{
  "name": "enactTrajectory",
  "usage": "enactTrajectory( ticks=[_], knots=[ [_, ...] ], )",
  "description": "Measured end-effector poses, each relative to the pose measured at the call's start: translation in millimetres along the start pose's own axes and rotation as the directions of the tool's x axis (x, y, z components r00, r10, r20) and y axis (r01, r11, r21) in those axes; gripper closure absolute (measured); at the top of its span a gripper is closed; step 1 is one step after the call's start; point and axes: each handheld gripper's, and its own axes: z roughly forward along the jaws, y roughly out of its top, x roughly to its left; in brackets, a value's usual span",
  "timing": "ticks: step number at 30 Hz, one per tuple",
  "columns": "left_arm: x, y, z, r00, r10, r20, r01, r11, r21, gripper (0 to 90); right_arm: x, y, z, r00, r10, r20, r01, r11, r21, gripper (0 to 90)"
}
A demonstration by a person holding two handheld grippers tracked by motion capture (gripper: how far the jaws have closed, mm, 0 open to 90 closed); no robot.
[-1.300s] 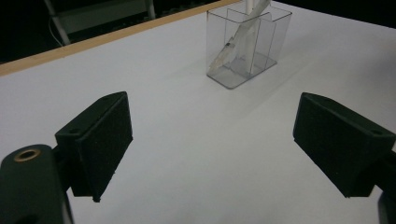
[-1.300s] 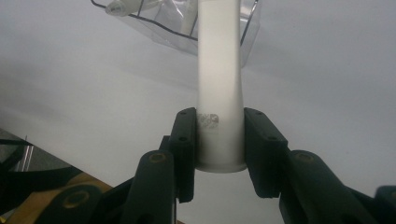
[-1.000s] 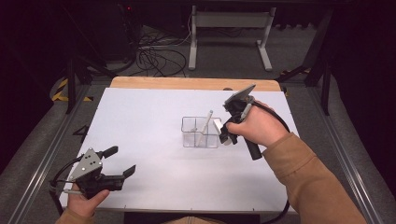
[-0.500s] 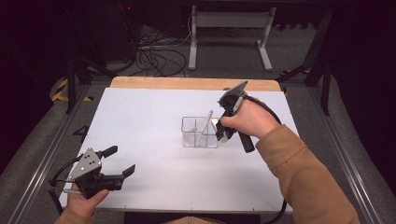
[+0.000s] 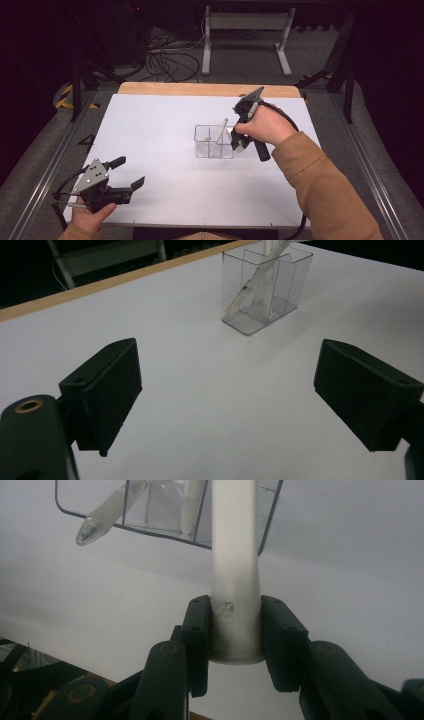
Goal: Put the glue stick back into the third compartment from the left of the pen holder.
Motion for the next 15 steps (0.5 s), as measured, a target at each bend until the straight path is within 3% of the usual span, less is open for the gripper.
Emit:
enactTrajectory(
  ticks=[11, 15],
  knots=[
    [0.4, -1.2, -1.1, 1.0000, -0.004, -0.002, 0.004, 1.0000, 0.000, 12.7, 2.4, 10.8, 8.4, 0.9993, 0.030, 0.023, -0.031, 0.999, 0.022, 65.7],
    [1.4, -1.5, -1.3, 1.0000, 0.002, -0.001, -0.002, 1.0000, 0.001, 12.6, 0.9, 11.9, 1.6, 0.9996, 0.029, -0.002, -0.029, 0.996, -0.089, 52.7]
  ],
)
